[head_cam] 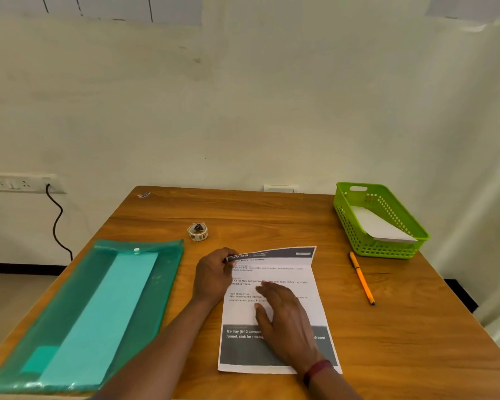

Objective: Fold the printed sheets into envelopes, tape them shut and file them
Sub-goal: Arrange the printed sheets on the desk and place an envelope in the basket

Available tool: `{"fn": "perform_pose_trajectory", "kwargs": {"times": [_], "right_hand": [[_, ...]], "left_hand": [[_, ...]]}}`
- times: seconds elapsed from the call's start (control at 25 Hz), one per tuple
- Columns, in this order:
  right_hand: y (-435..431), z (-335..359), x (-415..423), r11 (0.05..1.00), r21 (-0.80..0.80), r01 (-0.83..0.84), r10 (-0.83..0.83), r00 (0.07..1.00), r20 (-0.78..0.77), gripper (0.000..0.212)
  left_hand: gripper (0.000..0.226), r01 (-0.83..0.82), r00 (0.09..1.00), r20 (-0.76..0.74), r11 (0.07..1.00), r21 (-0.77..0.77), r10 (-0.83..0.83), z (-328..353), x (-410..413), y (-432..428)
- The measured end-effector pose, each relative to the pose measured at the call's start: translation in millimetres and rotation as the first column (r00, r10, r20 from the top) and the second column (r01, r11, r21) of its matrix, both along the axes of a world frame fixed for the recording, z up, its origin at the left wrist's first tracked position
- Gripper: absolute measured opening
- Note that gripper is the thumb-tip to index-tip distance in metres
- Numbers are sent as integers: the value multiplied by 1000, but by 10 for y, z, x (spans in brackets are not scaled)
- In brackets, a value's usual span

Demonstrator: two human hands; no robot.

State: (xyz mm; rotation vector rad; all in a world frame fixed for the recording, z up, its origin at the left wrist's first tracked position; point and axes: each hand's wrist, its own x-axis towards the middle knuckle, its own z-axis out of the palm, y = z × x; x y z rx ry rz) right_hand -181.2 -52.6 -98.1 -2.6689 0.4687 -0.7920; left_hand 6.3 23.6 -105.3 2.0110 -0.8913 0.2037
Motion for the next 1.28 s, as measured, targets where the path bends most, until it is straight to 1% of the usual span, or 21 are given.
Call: {"fn": "perform_pose_trajectory", "kwargs": {"times": [0.08,0.12,0.16,0.24,0.28,0.32,0.36,0.44,0.48,0.56,0.64,0.68,0.76,0.84,0.92,1.0,1.12,1.2,1.28], "right_hand": [[-198,132,81,993,-118,-6,17,996,91,38],[-325,232,148,982,-185,19,-1,995,95,44],[-458,335,220,971,-230,59,-51,998,40,53],[-688,477,324,955,-278,107,-160,971,-175,71],[-765,466,346,957,-273,100,-178,944,-277,74],[-828,409,352,960,-265,88,-180,920,-347,71],[-870,339,333,964,-256,75,-173,905,-388,64],[-877,213,262,977,-194,83,-155,906,-394,49],[-856,153,229,983,-158,92,-148,906,-397,47],[-826,45,196,989,-128,77,-127,887,-445,51],[-806,-14,195,993,-108,58,-104,860,-500,56],[-799,-40,197,994,-96,56,-98,853,-512,57],[-792,-96,189,993,-104,52,-99,853,-512,57],[-782,-148,181,992,-119,49,-103,858,-503,56],[-781,-170,180,991,-126,42,-100,861,-499,55],[-782,-180,185,989,-148,11,-86,854,-513,55],[-778,-202,180,983,-178,-41,-62,844,-532,57],[-779,-205,174,984,-171,-48,-53,841,-539,59],[-773,-198,178,983,-173,-56,-50,832,-553,61]], "left_hand": [[22,43,996,75,999,5,-43,-36,3,-9],[25,49,994,100,999,19,-50,-50,4,-5],[28,48,993,111,998,32,-51,-62,7,1],[33,45,993,107,998,36,-49,-85,20,16],[34,49,993,103,998,31,-52,-96,22,24],[35,57,994,96,998,27,-59,-101,22,26],[36,63,994,87,998,26,-65,-103,21,24],[33,51,997,63,998,43,-53,-115,20,33],[32,40,998,49,997,67,-43,-120,7,46],[31,33,998,41,989,147,-39,-115,-43,80],[33,50,995,70,973,226,-67,-115,-91,125],[36,72,993,69,959,274,-95,-116,-113,151],[48,145,987,7,901,409,-162,-93,-151,199],[63,207,973,-37,796,569,-227,-69,-175,223],[71,190,962,14,708,680,-272,-72,-232,211],[72,146,957,64,660,737,-283,-89,-313,177],[74,139,964,39,623,770,-262,-79,-391,73],[70,135,971,18,615,777,-237,-59,-418,-3],[66,109,976,34,622,775,-214,-65,-444,-40]]}}
